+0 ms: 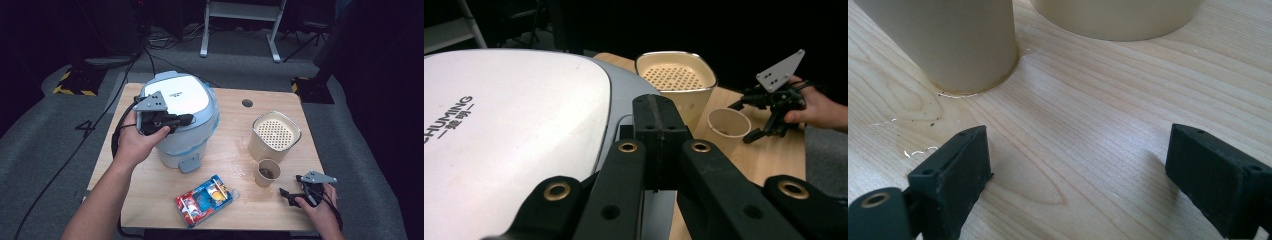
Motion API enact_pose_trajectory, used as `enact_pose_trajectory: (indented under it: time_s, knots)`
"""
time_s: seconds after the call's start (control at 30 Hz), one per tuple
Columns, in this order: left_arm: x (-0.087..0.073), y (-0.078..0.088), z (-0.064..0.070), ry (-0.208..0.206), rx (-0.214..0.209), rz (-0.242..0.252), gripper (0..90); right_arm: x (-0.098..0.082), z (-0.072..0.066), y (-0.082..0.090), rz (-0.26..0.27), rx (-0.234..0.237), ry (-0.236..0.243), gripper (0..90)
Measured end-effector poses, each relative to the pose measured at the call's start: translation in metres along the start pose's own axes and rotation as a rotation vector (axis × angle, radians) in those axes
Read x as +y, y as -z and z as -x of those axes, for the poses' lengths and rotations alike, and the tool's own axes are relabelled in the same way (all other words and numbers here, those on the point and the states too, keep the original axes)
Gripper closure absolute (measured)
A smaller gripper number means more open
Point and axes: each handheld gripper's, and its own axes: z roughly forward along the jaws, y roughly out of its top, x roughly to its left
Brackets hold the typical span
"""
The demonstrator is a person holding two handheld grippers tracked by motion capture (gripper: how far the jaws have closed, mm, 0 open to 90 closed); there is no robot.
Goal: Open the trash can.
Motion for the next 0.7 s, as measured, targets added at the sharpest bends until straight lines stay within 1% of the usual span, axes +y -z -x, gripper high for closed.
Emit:
enact_pose_trajectory:
  time_s: [0.07, 0.13, 0.2, 0.27, 0.4, 0.43, 0.47, 0.53, 0.57, 0.6, 0.63, 0.67, 0.7]
  knots:
    - [0.0018, -0.0009, 0.0026, -0.005, 0.013, -0.019, 90.0, 0.0000, 0.0000, 0.0000, 0.000, 0.000, 0.000, 10.8]
    - [0.0025, -0.0012, 0.0033, -0.001, 0.018, -0.024, 90.0, 0.0000, 0.0000, 0.0000, 0.000, 0.000, 0.000, 10.8]
    - [0.0014, -0.0011, 0.0015, 0.018, 0.007, -0.017, 90.0, 0.0000, 0.0000, 0.0000, 0.000, 0.000, 0.000, 10.8]
    - [0.0004, -0.0010, 0.0012, 0.026, 0.001, -0.011, 90.0, 0.0000, 0.0000, 0.0000, 0.000, 0.000, 0.000, 10.8]
    - [0.0008, -0.0010, 0.0028, 0.017, 0.014, -0.016, 90.0, 0.0000, 0.0000, 0.0000, 0.000, 0.000, 0.000, 10.8]
    - [0.0013, -0.0014, 0.0034, 0.006, 0.030, -0.018, 90.0, 0.0000, 0.0000, 0.0000, 0.000, 0.000, 0.000, 10.8]
    - [0.0017, -0.0013, 0.0036, 0.004, 0.031, -0.026, 90.0, 0.0001, 0.0000, 0.0000, 0.000, 0.000, 0.000, 10.8]
    - [0.0014, -0.0017, 0.0027, 0.009, 0.013, -0.007, 90.0, 0.0000, -0.0001, 0.0000, 0.000, 0.000, -0.001, 10.8]
    - [0.0014, -0.0017, 0.0027, 0.009, 0.013, -0.007, 90.0, 0.0000, -0.0001, 0.0000, 0.000, 0.000, -0.001, 10.8]
    - [0.0004, -0.0015, 0.0016, 0.030, 0.006, 0.013, 84.6, 0.0000, 0.0000, 0.0000, 0.000, 0.000, -0.001, 10.8]
    - [0.0004, -0.0015, 0.0016, 0.030, 0.006, 0.013, 76.0, 0.0000, 0.0000, 0.0000, 0.000, 0.000, -0.001, 10.8]
    - [-0.0011, -0.0005, 0.0021, 0.036, -0.007, 0.053, 73.3, 0.0000, 0.0000, 0.0000, 0.000, 0.000, 0.000, 10.8]
    - [-0.0011, -0.0005, 0.0021, 0.036, -0.007, 0.053, 72.2, 0.0000, 0.0000, 0.0000, 0.000, 0.000, 0.000, 10.8]
